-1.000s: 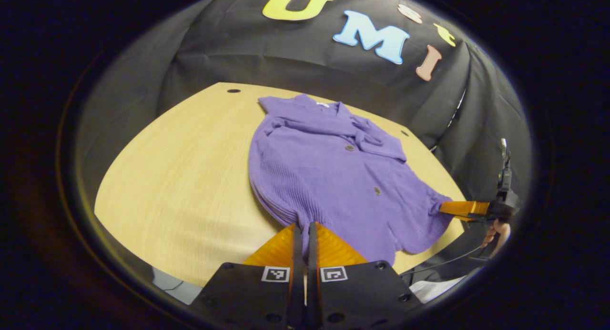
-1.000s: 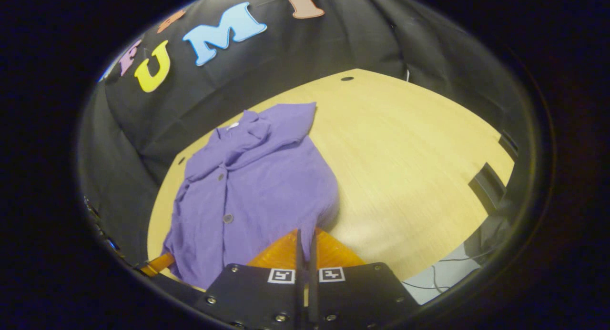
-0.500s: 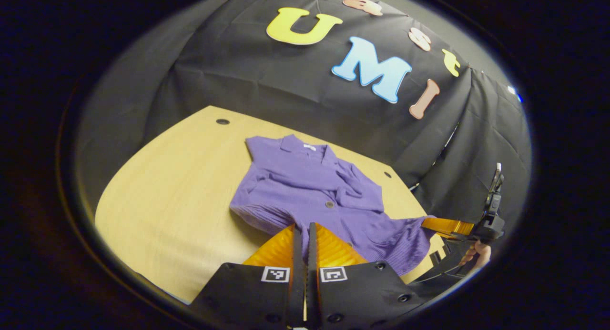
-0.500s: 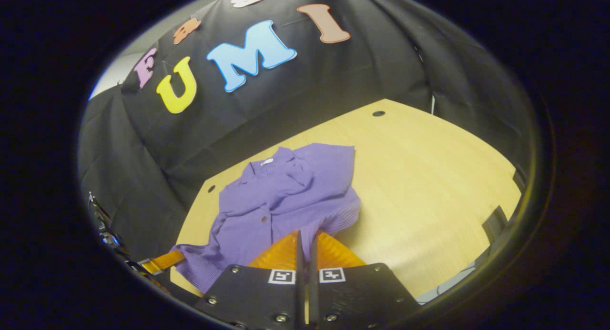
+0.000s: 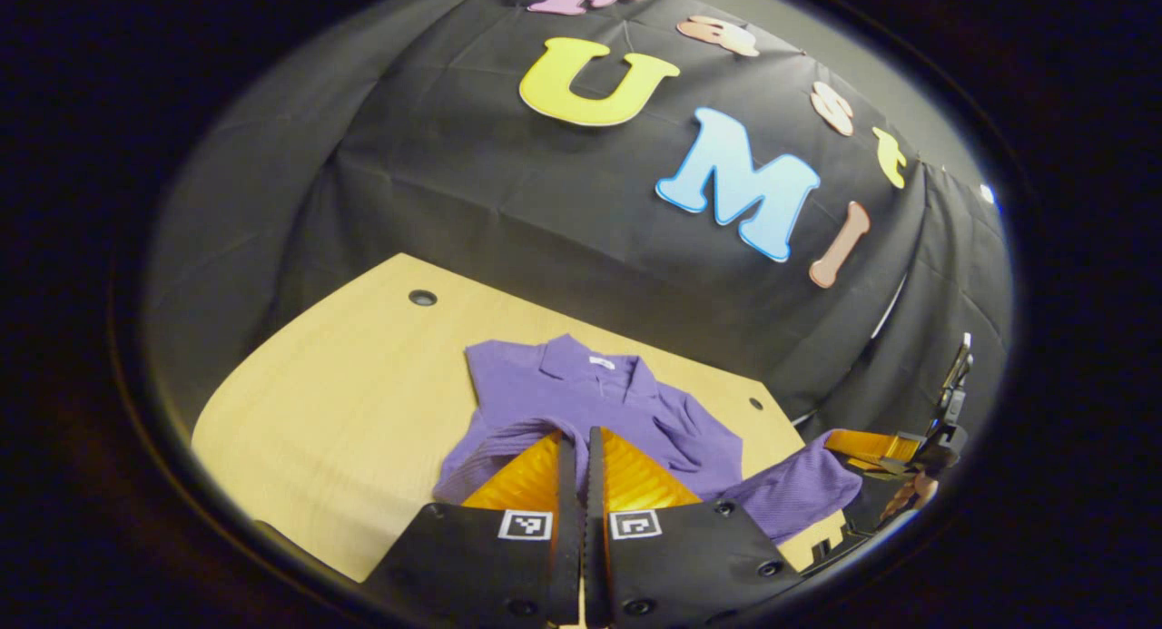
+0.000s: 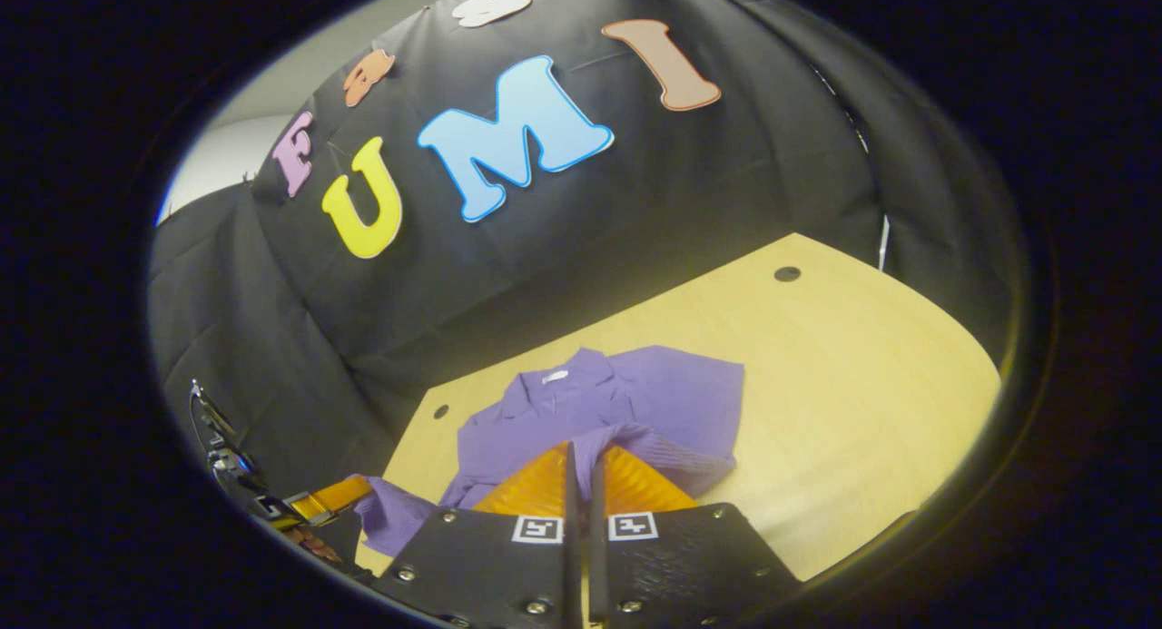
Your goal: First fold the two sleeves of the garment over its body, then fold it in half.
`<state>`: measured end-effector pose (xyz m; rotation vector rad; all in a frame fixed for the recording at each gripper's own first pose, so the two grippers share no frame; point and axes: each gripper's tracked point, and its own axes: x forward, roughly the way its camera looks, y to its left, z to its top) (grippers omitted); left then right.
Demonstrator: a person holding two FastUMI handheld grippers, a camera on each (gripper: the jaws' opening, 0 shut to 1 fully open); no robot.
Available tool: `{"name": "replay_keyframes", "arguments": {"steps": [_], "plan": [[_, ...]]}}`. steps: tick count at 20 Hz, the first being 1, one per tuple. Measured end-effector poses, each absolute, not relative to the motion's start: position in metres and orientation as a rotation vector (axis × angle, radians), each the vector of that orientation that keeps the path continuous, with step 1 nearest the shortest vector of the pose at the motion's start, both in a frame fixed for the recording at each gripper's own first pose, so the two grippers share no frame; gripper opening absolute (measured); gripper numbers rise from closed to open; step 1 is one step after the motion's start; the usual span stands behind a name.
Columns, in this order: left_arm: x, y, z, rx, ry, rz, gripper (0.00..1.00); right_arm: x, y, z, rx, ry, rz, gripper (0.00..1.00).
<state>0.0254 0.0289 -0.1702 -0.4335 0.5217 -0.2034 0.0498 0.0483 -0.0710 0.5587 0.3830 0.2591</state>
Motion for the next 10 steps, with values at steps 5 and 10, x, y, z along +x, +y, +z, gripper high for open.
{"name": "replay_keyframes", "arguments": {"steps": [5,10], "plan": [[0.106,0.029,-0.166,-0.433,0.485,-0.138,0.09,0.126,0.041,-0.062,0.558,0.370,0.279,0.03],[0.188,0.026,-0.177,-0.388,0.445,-0.089,0.09,0.199,0.033,-0.069,0.539,0.375,0.272,0.04]]}}
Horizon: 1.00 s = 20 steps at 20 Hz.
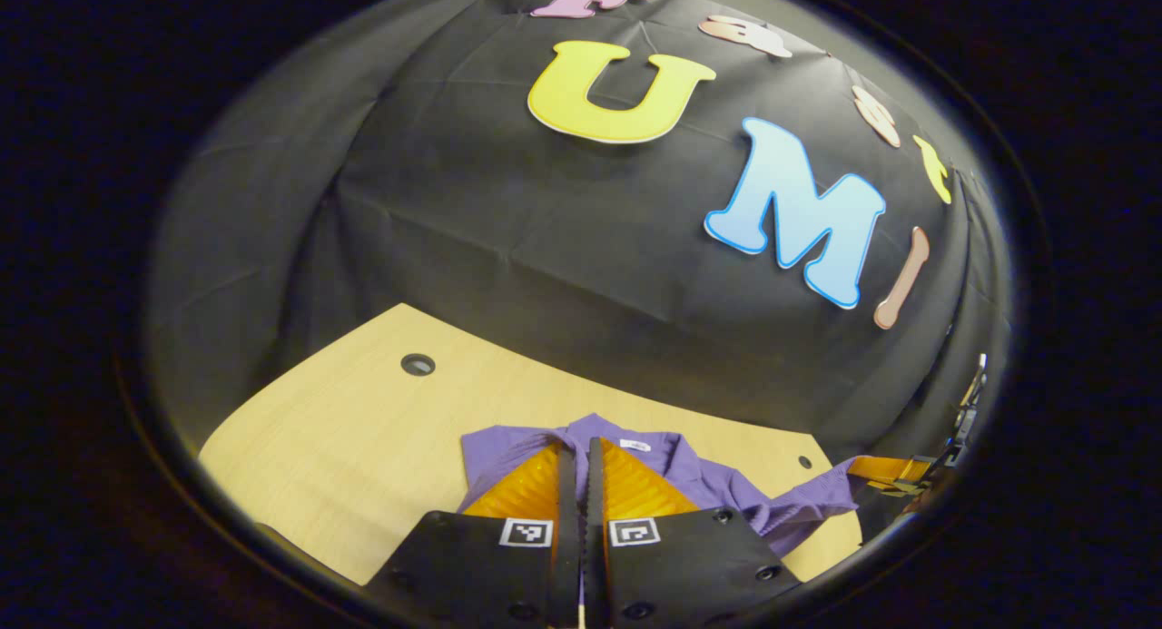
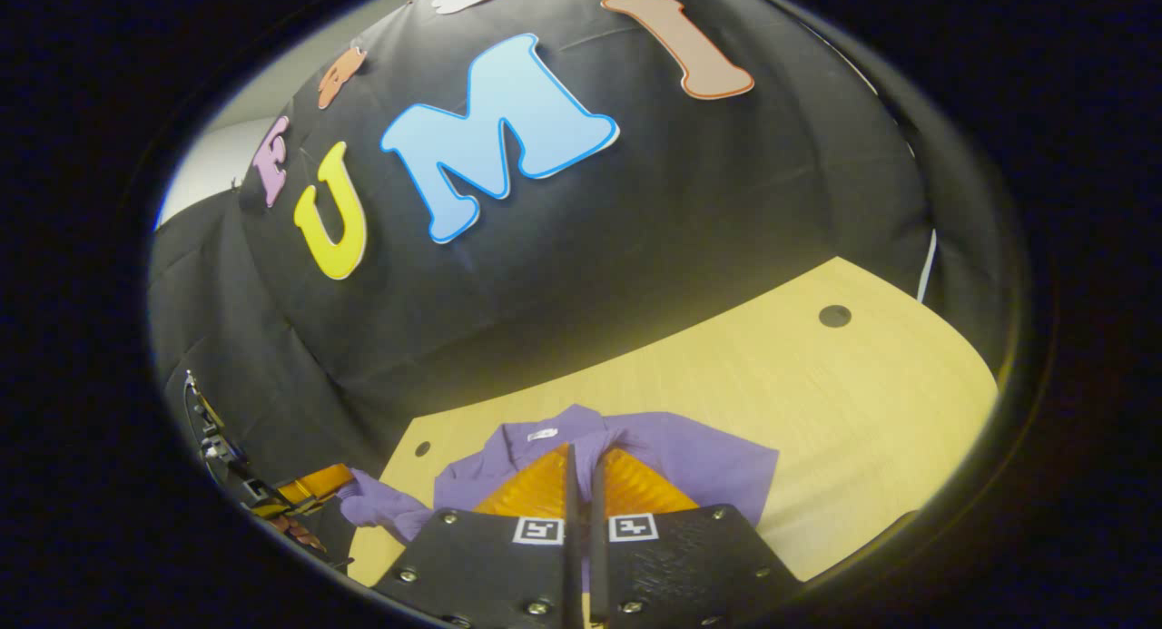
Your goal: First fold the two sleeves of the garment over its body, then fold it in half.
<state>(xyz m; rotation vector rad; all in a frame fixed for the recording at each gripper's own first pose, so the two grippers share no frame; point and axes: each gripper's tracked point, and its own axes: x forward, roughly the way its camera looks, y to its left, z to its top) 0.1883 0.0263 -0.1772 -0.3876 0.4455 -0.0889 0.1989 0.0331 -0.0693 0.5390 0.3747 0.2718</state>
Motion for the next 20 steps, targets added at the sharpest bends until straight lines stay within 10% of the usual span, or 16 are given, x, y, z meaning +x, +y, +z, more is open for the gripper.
{"name": "replay_keyframes", "arguments": {"steps": [16,20], "plan": [[0.292,0.015,-0.262,-0.172,0.501,0.070,0.10,0.319,0.039,-0.144,0.330,0.451,0.196,0.00],[0.292,0.007,-0.262,-0.100,0.510,0.058,0.22,0.318,0.037,-0.149,0.312,0.468,0.175,0.12]]}}
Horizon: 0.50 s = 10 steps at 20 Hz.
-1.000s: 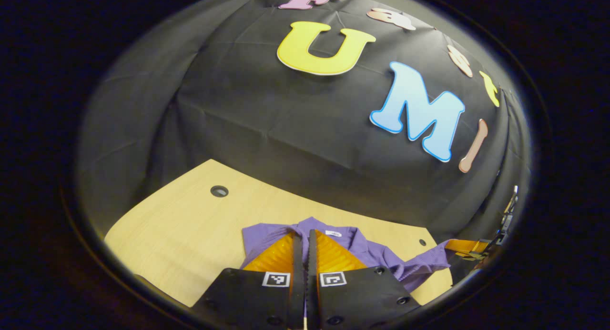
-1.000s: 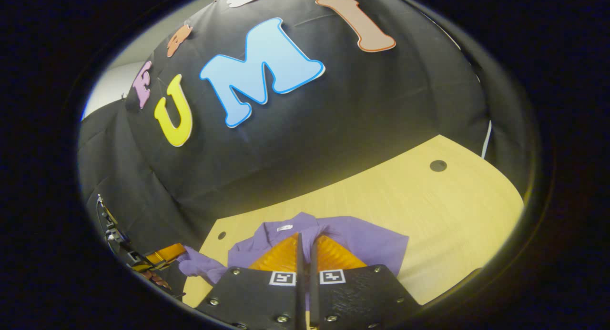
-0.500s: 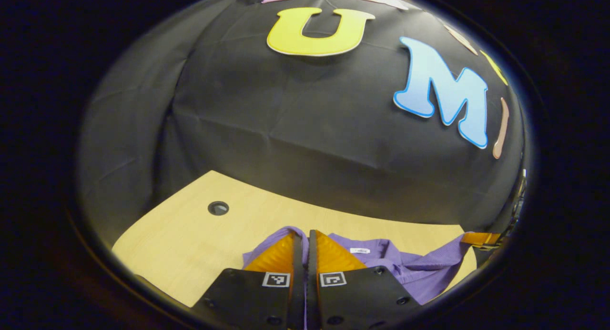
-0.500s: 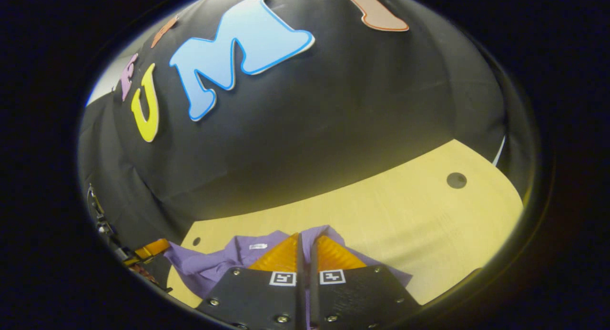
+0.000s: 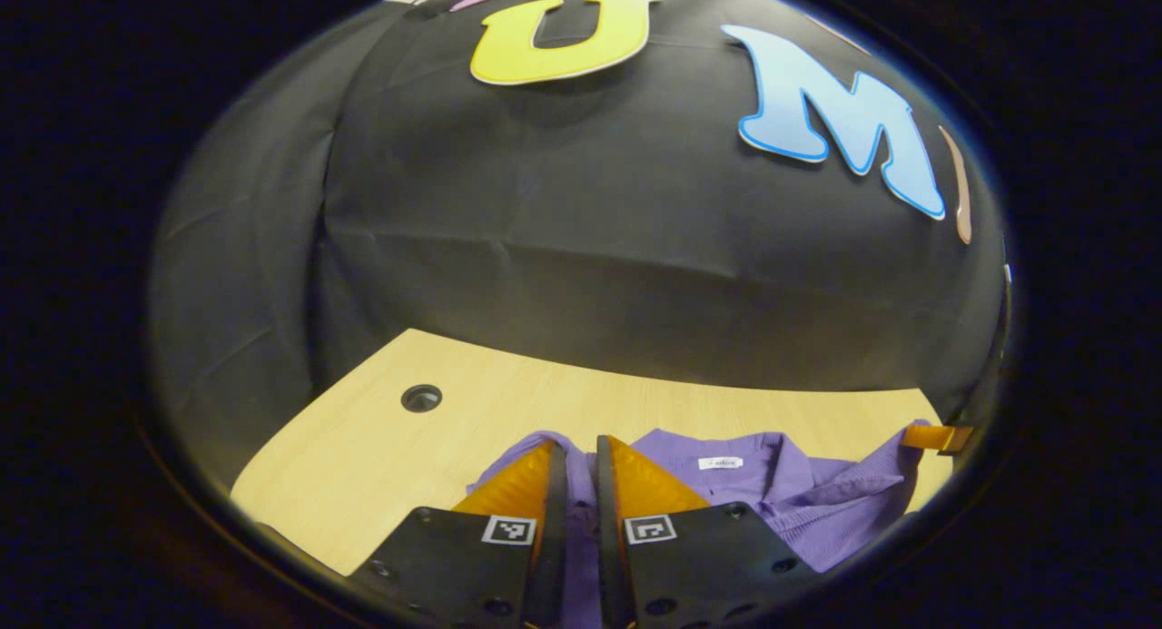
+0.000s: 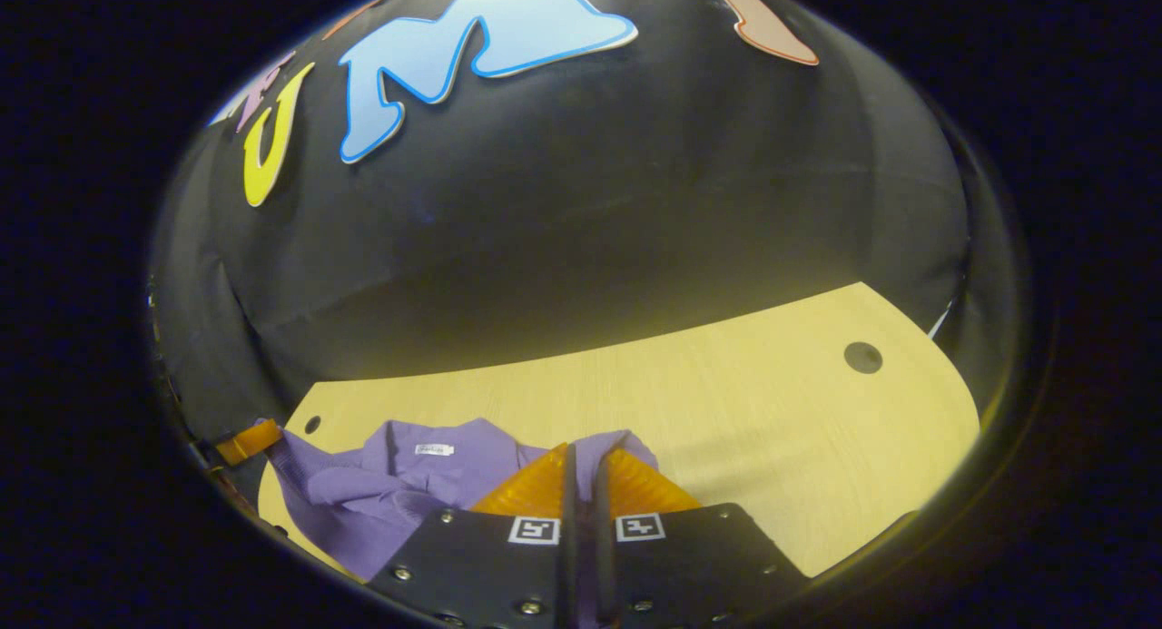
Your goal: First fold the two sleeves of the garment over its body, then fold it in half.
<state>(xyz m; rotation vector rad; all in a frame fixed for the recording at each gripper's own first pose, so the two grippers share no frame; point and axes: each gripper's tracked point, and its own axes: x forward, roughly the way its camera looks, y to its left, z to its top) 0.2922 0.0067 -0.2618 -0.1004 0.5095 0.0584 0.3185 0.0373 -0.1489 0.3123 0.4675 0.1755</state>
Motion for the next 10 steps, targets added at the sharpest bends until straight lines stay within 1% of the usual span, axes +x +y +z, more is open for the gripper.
{"name": "replay_keyframes", "arguments": {"steps": [2,3,5,6,7,8,9,10], "plan": [[0.288,0.004,-0.259,-0.079,0.511,0.049,0.25,0.315,0.039,-0.140,0.292,0.449,0.176,0.14],[0.287,0.000,-0.257,-0.081,0.510,0.038,0.22,0.312,0.038,-0.135,0.272,0.438,0.171,0.20],[0.281,-0.007,-0.253,-0.089,0.506,0.016,0.52,0.303,0.037,-0.122,0.242,0.413,0.173,0.30],[0.277,-0.009,-0.249,-0.093,0.505,0.012,0.70,0.297,0.038,-0.114,0.236,0.397,0.176,0.46],[0.274,-0.011,-0.244,-0.094,0.495,0.001,0.76,0.292,0.038,-0.107,0.226,0.382,0.175,0.56],[0.271,-0.012,-0.237,-0.089,0.479,-0.004,0.82,0.284,0.037,-0.102,0.214,0.370,0.171,0.68],[0.267,-0.013,-0.231,-0.082,0.464,-0.011,0.89,0.277,0.038,-0.096,0.203,0.359,0.170,0.77],[0.262,-0.013,-0.224,-0.076,0.450,-0.017,0.96,0.269,0.038,-0.090,0.192,0.349,0.166,0.83]]}}
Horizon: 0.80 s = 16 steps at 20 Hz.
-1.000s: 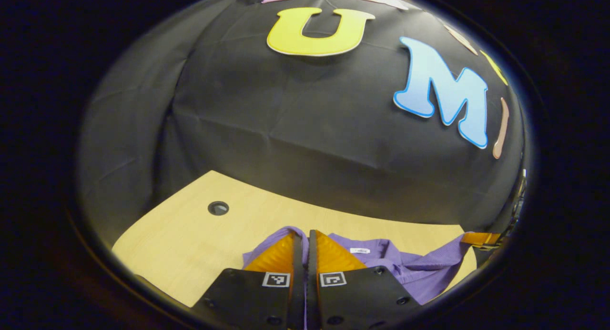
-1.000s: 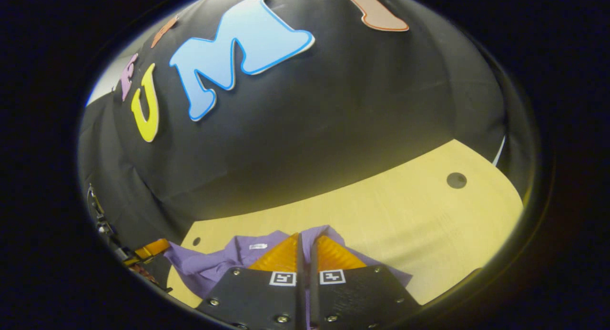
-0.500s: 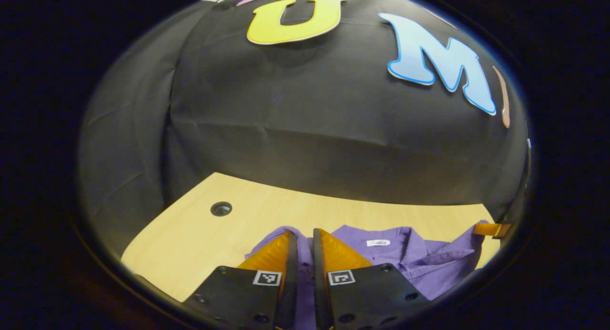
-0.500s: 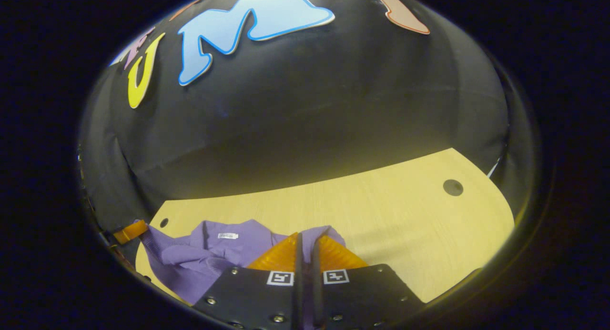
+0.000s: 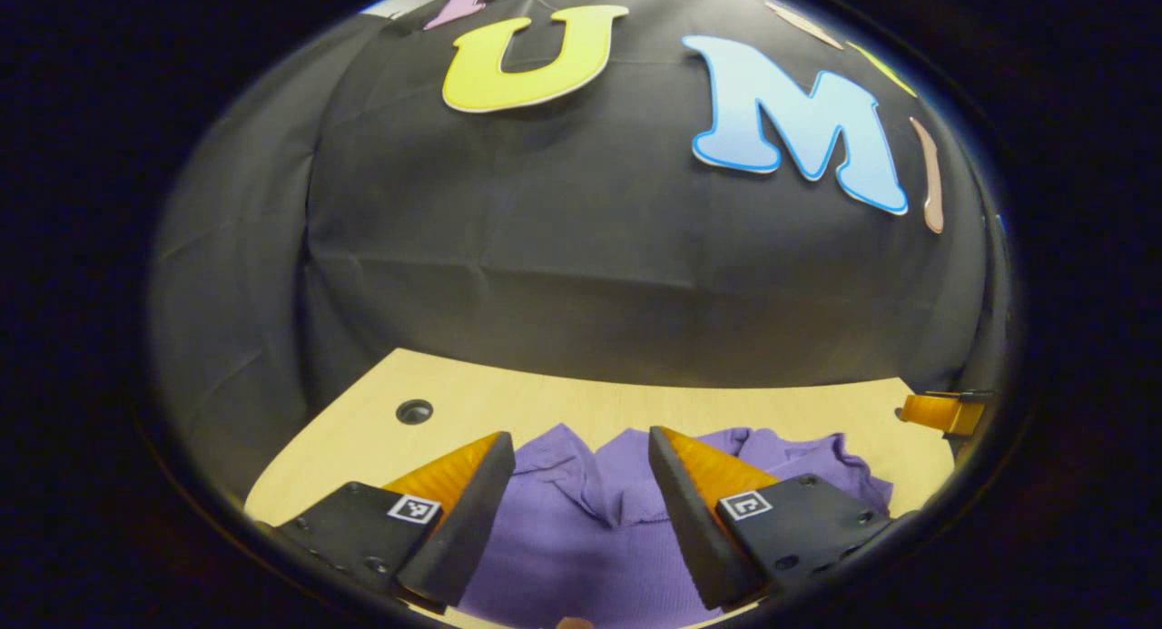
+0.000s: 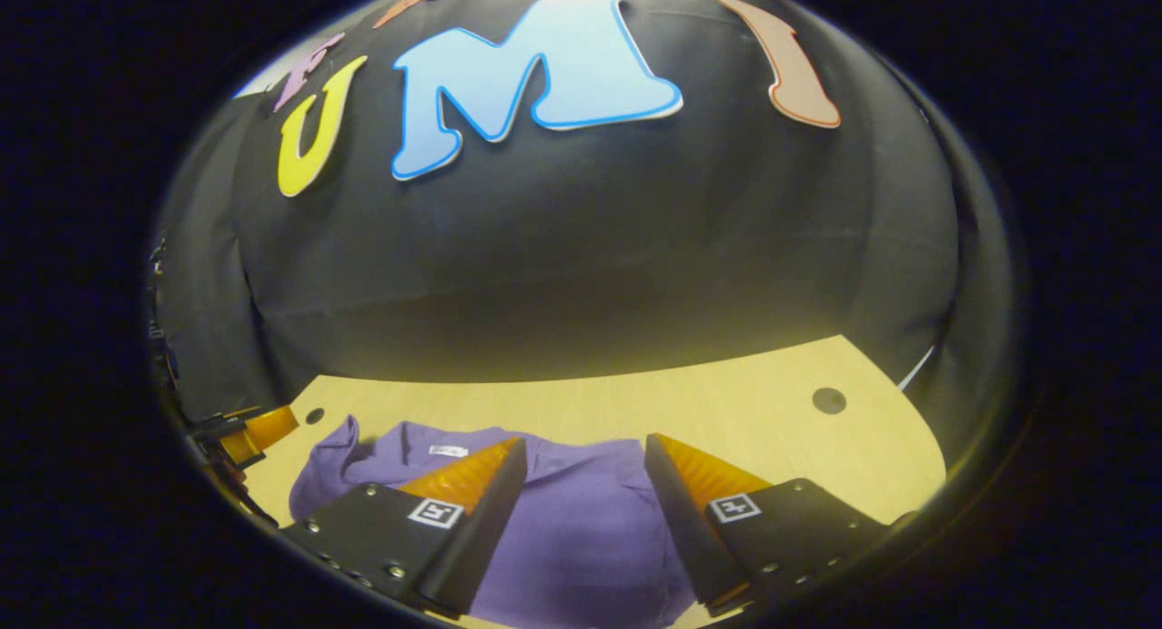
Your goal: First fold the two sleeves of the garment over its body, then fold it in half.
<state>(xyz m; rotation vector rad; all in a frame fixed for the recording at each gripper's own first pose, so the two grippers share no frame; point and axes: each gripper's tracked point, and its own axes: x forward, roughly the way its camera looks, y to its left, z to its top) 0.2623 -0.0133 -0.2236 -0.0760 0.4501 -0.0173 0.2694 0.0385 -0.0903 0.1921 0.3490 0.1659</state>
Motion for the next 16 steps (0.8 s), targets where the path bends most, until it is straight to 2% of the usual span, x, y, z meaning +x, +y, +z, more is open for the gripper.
{"name": "replay_keyframes", "arguments": {"steps": [1,10,16], "plan": [[0.258,-0.014,-0.217,-0.076,0.437,-0.026,0.98,0.262,0.039,-0.085,0.178,0.338,0.161,0.89],[0.189,-0.011,-0.126,-0.056,0.238,-0.109,0.96,0.165,0.046,-0.006,-0.002,0.142,0.056,0.89],[0.136,-0.010,-0.083,-0.077,0.172,-0.156,0.95,0.091,0.054,0.032,-0.023,0.058,0.002,0.87]]}}
